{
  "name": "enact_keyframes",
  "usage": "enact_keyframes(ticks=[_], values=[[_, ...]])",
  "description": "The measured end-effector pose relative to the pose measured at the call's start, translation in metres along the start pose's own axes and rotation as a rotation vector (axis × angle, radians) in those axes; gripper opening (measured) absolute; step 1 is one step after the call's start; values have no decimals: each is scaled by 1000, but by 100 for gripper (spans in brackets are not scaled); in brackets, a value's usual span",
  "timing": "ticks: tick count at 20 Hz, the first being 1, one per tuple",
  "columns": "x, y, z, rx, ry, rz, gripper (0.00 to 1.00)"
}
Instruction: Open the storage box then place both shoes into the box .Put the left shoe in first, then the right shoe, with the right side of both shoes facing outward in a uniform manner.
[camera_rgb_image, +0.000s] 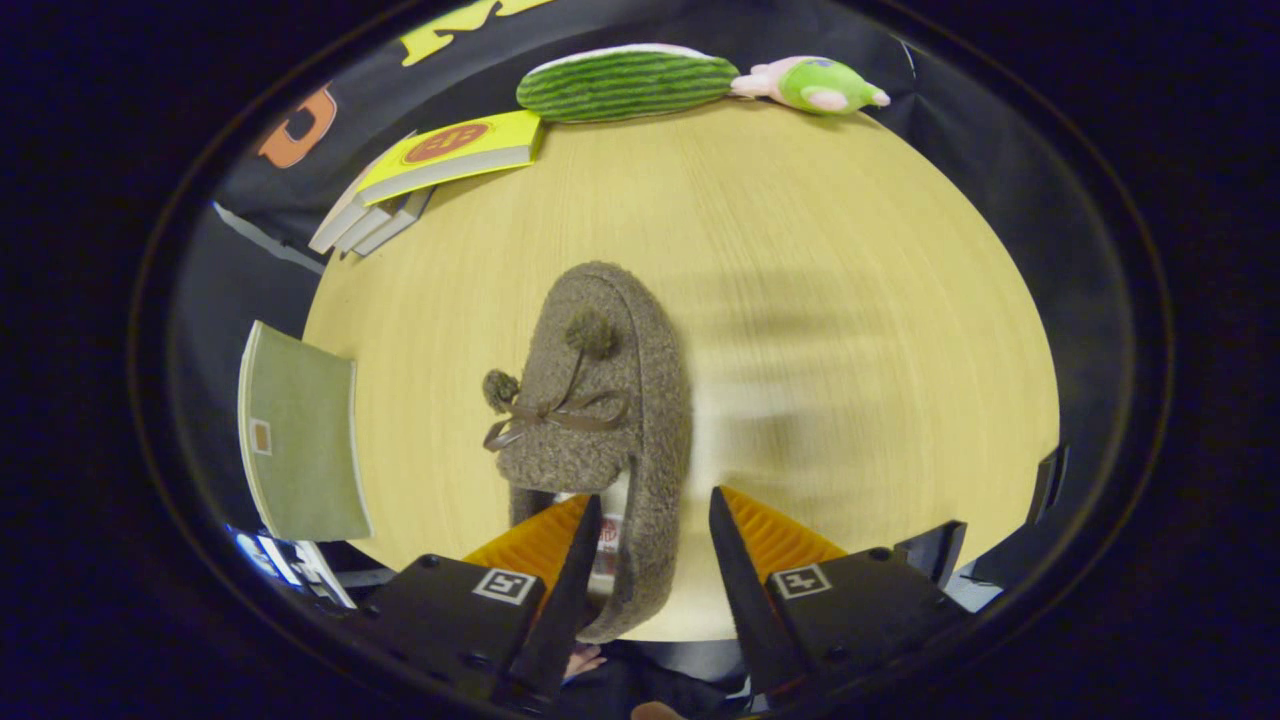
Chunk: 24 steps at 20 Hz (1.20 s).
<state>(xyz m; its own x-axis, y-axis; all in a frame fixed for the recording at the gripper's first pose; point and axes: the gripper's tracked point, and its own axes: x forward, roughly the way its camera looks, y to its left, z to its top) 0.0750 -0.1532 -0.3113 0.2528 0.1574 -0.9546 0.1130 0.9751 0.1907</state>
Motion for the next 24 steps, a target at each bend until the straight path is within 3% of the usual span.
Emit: enact_keyframes(ticks=[7, 15, 24], values=[[-2, 0, -2, 71, -11, 24, 7], [-49, 51, -11, 244, -84, 165, 6], [-157, 197, -1, 153, -237, 290, 6]])
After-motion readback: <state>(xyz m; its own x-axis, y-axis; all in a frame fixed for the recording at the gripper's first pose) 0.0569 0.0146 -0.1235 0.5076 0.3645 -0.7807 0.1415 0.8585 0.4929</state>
